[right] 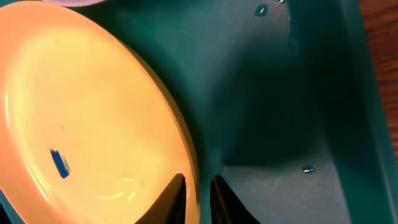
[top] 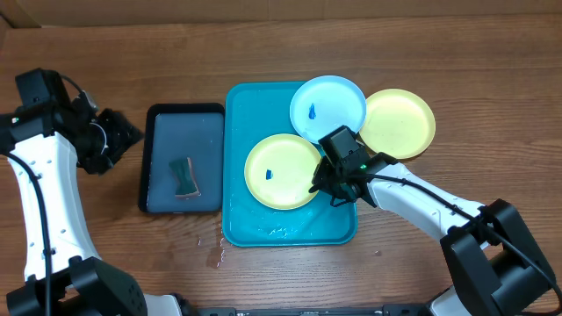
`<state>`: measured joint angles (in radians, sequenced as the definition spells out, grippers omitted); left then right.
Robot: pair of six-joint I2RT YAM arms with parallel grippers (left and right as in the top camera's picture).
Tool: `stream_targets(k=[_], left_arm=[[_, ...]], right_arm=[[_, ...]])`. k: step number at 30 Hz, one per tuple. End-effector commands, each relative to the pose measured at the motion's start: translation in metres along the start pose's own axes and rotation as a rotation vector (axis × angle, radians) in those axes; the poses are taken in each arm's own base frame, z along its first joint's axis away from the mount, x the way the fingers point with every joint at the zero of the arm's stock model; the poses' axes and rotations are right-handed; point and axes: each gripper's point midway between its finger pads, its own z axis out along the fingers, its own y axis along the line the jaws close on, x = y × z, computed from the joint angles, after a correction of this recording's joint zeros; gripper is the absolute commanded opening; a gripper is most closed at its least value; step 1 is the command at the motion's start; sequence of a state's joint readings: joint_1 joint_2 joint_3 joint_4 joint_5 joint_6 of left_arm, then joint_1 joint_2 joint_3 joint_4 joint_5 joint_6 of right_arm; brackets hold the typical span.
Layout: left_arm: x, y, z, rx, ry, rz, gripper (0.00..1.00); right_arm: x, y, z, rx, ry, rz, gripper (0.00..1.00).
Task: Clean dirty plates on tray and stack at the side
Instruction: 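Hold the yellow plate rim steady with the right gripper, then reach the left gripper into the black tray and grasp the sponge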
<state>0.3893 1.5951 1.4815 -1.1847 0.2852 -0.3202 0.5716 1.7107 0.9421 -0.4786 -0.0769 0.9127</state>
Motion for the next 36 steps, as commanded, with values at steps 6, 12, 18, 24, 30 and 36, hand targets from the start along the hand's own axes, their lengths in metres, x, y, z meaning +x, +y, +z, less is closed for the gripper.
stream_targets(k=[6,12,18,24,30,36], left_arm=[[0.04,-0.014,0.041,-0.091,0.077,0.176,0.57],[0.046,-0.029,0.049,-0.096,0.068,0.225,0.37],[0.047,-0.017,0.061,-0.2,0.051,0.247,0.35],[0.054,-0.008,0.085,-0.217,0.076,0.252,0.3],[0.06,0.003,0.112,-0.236,0.12,0.263,0.29],[0.064,0.01,0.132,-0.256,0.176,0.303,0.18]], right_arm=[[-0.002,-0.001,0.002,0.001,-0.015,-0.002,0.16],[-0.002,-0.001,0.002,0.005,-0.016,-0.001,0.16],[-0.002,-0.001,0.002,0.005,-0.016,-0.001,0.16],[-0.002,-0.001,0.002,0.005,-0.015,-0.001,0.16],[-0.002,-0.001,0.002,0.005,-0.016,-0.001,0.17],[-0.002,-0.001,0.002,0.005,-0.016,-0.001,0.18]])
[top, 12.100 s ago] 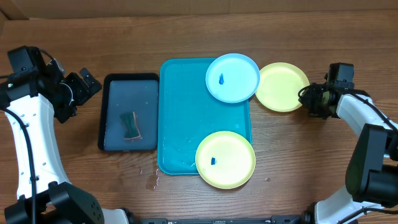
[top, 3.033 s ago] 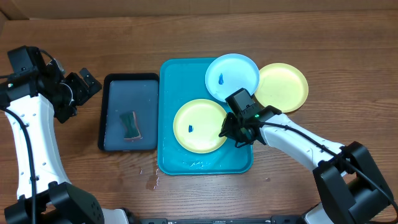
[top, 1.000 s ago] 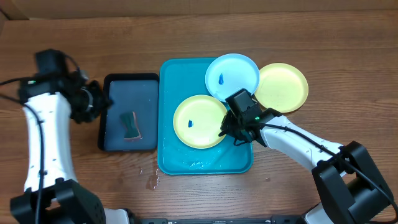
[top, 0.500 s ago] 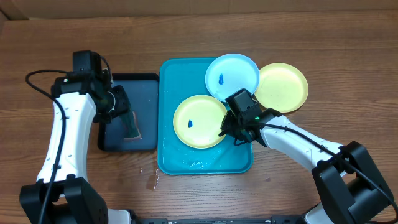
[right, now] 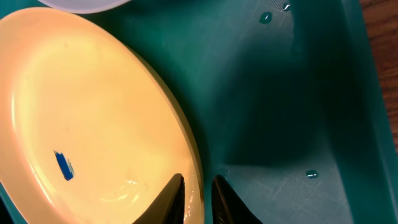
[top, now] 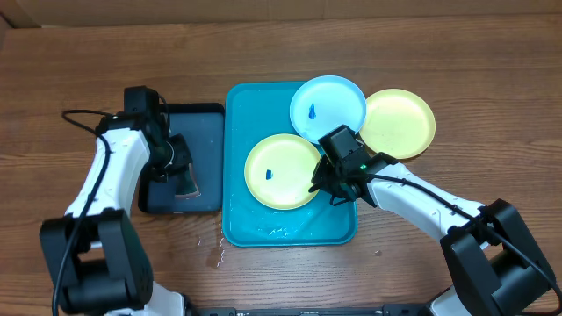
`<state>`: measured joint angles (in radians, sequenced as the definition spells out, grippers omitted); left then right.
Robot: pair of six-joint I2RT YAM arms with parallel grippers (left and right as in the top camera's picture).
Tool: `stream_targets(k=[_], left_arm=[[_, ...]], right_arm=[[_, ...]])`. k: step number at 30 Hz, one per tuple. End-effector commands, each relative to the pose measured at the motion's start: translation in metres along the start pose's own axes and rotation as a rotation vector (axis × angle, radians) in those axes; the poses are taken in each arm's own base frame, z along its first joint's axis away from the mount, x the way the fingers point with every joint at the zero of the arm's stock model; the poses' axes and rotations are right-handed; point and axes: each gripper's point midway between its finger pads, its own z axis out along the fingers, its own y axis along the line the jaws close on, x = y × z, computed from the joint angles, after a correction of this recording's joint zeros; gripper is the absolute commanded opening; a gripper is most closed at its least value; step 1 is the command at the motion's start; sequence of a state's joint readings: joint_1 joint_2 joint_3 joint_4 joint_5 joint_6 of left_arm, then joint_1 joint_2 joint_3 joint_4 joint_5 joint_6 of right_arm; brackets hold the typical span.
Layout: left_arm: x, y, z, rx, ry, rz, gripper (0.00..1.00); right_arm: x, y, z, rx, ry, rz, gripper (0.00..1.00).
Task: Clean dirty plates on tray and stack at the side
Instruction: 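Reach the left gripper into the black tray and grasp the sponge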
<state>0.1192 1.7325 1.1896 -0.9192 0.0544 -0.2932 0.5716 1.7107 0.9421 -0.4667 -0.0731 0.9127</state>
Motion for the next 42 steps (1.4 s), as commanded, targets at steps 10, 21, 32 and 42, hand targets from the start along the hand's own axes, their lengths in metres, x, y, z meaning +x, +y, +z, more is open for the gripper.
stream_targets(k=[10,21,32,42], left_arm=[[0.011,0.006,0.038,-0.04,0.107,0.095,0.2],[0.019,0.004,0.041,-0.046,0.129,0.109,0.2],[0.022,0.004,0.041,-0.048,0.14,0.11,0.06],[0.025,0.005,0.041,-0.052,0.155,0.108,0.11]], right_arm=[[0.0,-0.003,0.002,0.012,-0.006,0.0,0.19],[0.0,-0.003,0.002,0.012,-0.006,0.0,0.19],[0.0,-0.003,0.002,0.012,-0.006,0.0,0.31],[0.0,-0.003,0.002,0.012,-0.007,0.0,0.36]])
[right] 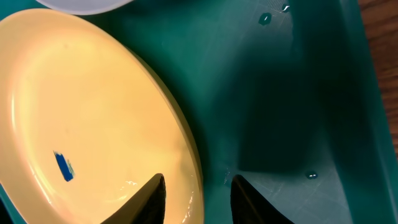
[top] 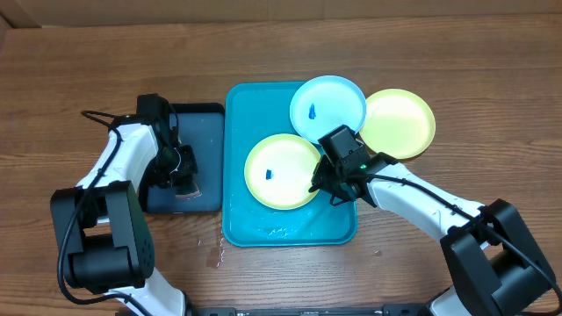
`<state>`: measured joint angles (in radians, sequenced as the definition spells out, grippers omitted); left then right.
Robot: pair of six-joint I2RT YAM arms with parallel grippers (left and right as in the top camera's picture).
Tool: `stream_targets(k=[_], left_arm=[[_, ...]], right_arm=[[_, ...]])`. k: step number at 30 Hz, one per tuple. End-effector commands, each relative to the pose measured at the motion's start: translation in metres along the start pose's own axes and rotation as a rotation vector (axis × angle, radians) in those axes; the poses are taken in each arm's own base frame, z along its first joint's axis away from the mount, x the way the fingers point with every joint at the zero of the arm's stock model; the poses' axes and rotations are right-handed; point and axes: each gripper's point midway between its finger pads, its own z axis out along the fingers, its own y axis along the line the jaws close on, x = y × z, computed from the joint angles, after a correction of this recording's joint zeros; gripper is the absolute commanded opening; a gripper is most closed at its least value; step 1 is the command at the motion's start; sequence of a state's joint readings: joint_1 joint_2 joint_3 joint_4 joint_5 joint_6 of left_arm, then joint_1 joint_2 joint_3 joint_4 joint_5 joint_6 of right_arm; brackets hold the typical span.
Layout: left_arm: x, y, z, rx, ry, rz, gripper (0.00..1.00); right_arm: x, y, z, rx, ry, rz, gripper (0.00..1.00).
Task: Clean dirty plates on tray and stack at the side
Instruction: 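Reach the left gripper into the black tray and grasp the sponge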
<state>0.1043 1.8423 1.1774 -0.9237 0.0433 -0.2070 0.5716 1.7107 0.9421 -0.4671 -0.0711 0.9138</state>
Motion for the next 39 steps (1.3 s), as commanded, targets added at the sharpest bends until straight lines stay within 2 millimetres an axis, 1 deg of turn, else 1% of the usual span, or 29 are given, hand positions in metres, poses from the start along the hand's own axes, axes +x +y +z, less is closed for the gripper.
stream_targets(k=[1,3,4,5,7,8,11,12,14,15,22,25,28,36,39], left_arm=[[0.007,0.0,0.007,-0.01,0.035,0.014,0.09],[0.008,0.0,0.007,-0.01,0.035,0.013,0.09],[0.008,0.0,0.007,-0.01,0.037,0.008,0.08],[0.009,0.0,0.007,-0.011,0.039,0.006,0.05],[0.009,0.0,0.007,-0.011,0.04,0.006,0.04],[0.009,0.0,0.007,-0.011,0.04,0.007,0.04],[0.007,-0.002,0.006,-0.001,0.034,0.04,0.04],[0.004,-0.004,0.003,0.011,0.026,0.066,0.04],[-0.002,-0.008,-0.005,0.031,0.006,0.106,0.04],[-0.007,-0.01,-0.01,0.036,-0.007,0.126,0.04],[-0.035,-0.018,-0.05,0.045,-0.091,0.211,0.04],[-0.048,-0.02,-0.058,0.043,-0.143,0.227,0.04],[-0.056,-0.023,-0.056,0.045,-0.176,0.235,0.04],[-0.046,-0.019,-0.025,0.039,-0.162,0.257,0.04],[-0.046,-0.018,-0.022,0.039,-0.166,0.256,0.04]], right_arm=[[0.0,-0.003,0.002,0.01,-0.005,-0.001,0.37],[0.0,-0.002,0.002,0.007,-0.008,-0.002,0.38],[-0.001,-0.002,0.002,0.005,-0.009,-0.002,0.4],[-0.001,-0.001,0.002,0.003,-0.01,-0.002,0.41],[-0.002,0.0,0.002,0.0,-0.013,-0.002,0.41],[-0.002,0.0,0.002,-0.001,-0.013,-0.003,0.39],[-0.002,0.0,0.002,-0.001,-0.013,-0.003,0.22],[-0.002,0.0,0.002,-0.001,-0.013,-0.003,0.19],[-0.002,0.0,0.002,-0.001,-0.013,-0.003,0.15],[-0.002,0.0,0.002,-0.001,-0.013,-0.003,0.15],[-0.002,0.0,0.002,-0.001,-0.013,-0.003,0.16],[-0.002,0.0,0.002,-0.001,-0.013,-0.003,0.16],[-0.002,0.0,0.002,-0.001,-0.013,-0.003,0.16],[-0.001,-0.001,0.002,0.001,-0.012,-0.003,0.16],[-0.002,0.0,0.002,-0.001,-0.013,-0.003,0.16]])
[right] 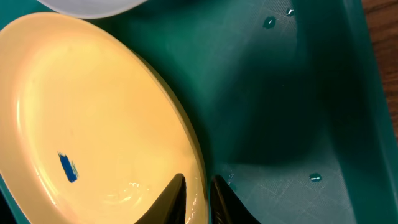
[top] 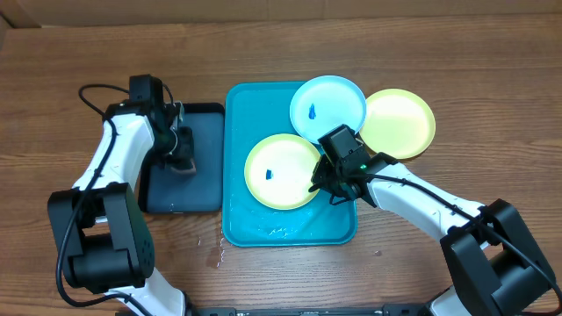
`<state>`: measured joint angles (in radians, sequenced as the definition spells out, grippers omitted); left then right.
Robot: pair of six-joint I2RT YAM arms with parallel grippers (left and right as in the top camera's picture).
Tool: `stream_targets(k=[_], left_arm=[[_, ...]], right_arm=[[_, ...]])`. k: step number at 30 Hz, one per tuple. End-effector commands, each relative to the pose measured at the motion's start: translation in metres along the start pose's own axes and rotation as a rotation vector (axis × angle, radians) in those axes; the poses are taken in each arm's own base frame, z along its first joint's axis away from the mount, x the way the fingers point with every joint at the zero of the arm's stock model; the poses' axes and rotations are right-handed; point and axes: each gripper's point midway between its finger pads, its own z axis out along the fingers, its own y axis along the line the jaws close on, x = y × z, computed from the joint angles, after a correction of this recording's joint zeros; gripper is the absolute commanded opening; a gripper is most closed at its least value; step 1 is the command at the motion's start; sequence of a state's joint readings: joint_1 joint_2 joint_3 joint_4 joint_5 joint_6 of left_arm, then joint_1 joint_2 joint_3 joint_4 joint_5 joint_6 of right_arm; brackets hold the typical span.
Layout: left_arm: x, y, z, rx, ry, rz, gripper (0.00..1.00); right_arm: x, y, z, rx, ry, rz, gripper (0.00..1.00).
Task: Clean dirty plates on tray and stack at the side
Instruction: 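Reach the left gripper into the black tray and grasp the sponge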
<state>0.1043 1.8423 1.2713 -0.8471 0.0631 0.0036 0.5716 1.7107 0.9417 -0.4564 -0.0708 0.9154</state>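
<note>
A yellow plate [top: 281,171] with a blue smear lies in the teal tray [top: 263,230]. My right gripper [top: 318,182] is shut on the plate's right rim; in the right wrist view the plate [right: 93,112] fills the left side and the gripper [right: 196,200] pinches its edge. A light blue plate [top: 327,107] with a blue mark overlaps the tray's back right corner. At the left, my left gripper [top: 180,151] hangs over the dark tray [top: 184,200], apparently shut on the brownish sponge [top: 182,165].
A clean yellow plate [top: 399,123] lies on the wooden table right of the teal tray, tucked partly under the blue plate. Water drops sit on the teal tray floor [right: 316,178] and on the table [top: 213,254] in front of both trays.
My right gripper's fingers stood apart beside the plate rim; now they pinch it again. My left gripper has moved toward the back of the dark tray, and the sponge has left its former spot.
My left gripper was open left of the dark tray, with the sponge lying inside. It then stood over the tray, then down on the sponge, and now holds it further back. My right gripper pinched the yellow plate's rim, opened once, and is shut again.
</note>
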Motion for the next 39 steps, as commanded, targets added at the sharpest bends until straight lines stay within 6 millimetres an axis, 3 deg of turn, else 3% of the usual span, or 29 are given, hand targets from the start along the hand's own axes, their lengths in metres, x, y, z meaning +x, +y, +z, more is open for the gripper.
stream_targets(k=[1,5,15,20,23,26,33,34,37,39], left_arm=[[0.001,-0.004,0.003,0.006,-0.001,0.037,0.07],[-0.001,-0.004,0.003,0.006,-0.009,0.036,0.18],[0.014,-0.003,0.022,0.006,0.005,0.005,0.23],[0.02,-0.002,0.029,0.006,0.01,0.005,0.17],[0.018,-0.003,0.029,0.01,0.004,0.005,0.04],[0.013,-0.005,0.027,0.03,-0.012,-0.013,0.04],[0.003,0.002,0.01,0.035,-0.027,-0.037,0.04],[0.003,0.002,0.009,0.035,-0.027,-0.038,0.05],[0.003,0.002,0.009,0.034,-0.027,-0.038,0.24],[0.002,0.002,0.009,0.034,-0.029,-0.037,0.25]], right_arm=[[0.0,-0.002,0.002,0.007,-0.007,-0.004,0.16],[0.0,-0.002,0.002,0.008,-0.007,-0.003,0.16],[0.0,-0.002,0.002,0.008,-0.007,-0.003,0.17],[0.0,-0.002,0.002,0.008,-0.007,-0.003,0.17],[0.0,-0.002,0.002,0.007,-0.007,-0.004,0.17],[0.0,-0.002,0.002,0.007,-0.008,-0.004,0.25],[0.0,-0.002,0.002,0.007,-0.008,-0.004,0.31],[0.0,-0.002,0.002,0.007,-0.008,-0.004,0.31],[0.0,-0.002,0.002,0.007,-0.007,-0.004,0.31],[0.0,-0.002,0.002,0.007,-0.007,-0.004,0.31]])
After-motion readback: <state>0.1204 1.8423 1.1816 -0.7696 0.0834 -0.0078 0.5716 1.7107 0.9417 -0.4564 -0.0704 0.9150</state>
